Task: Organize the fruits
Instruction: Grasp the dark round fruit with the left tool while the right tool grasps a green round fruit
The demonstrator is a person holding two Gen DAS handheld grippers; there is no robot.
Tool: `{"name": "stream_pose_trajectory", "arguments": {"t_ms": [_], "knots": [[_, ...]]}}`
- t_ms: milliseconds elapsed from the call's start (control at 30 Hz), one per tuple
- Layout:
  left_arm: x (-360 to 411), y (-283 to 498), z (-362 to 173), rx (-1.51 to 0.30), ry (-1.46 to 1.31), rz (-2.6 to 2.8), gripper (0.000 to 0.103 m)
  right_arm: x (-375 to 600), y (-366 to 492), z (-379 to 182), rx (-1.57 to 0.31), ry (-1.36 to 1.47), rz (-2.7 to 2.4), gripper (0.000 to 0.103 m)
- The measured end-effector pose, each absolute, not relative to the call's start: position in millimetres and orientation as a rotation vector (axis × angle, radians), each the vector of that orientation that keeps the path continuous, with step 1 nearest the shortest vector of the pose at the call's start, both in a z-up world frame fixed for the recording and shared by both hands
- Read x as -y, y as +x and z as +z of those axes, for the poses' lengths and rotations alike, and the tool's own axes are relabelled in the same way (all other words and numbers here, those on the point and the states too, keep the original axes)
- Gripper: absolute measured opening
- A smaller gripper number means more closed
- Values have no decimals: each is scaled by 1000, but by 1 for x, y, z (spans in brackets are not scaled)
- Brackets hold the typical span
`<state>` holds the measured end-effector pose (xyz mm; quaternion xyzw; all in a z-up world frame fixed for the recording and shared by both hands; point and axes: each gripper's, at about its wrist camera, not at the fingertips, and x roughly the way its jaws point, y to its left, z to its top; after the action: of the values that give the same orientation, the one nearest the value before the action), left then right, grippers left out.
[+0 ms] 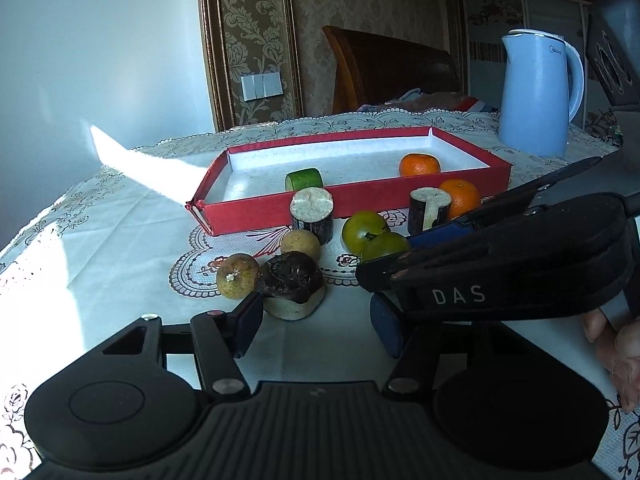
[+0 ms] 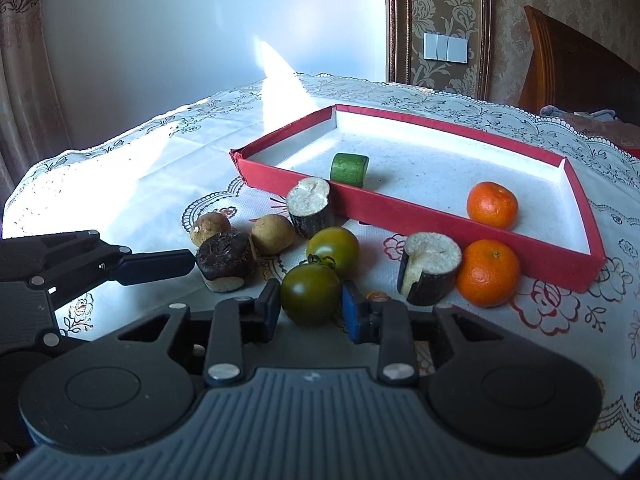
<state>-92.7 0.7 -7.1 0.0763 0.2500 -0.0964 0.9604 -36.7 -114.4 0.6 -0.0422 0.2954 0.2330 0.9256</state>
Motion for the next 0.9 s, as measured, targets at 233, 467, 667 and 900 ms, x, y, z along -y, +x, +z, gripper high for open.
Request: {"name": "stream_pose_trajectory", "arguments": {"t_ms": [233, 467, 667, 900], "knots": [[-1, -90, -6, -511, 138, -184, 59, 145, -56, 10, -532, 22, 426, 30], [4, -81, -3, -518, 130, -173, 59, 180, -73, 20, -483, 97, 374, 30], [11, -73, -1, -535, 139, -168, 56, 192, -73, 15, -485, 133, 360, 30], [8, -68, 0, -551, 114, -129, 39, 189, -74, 13, -484, 134, 343, 30]]}}
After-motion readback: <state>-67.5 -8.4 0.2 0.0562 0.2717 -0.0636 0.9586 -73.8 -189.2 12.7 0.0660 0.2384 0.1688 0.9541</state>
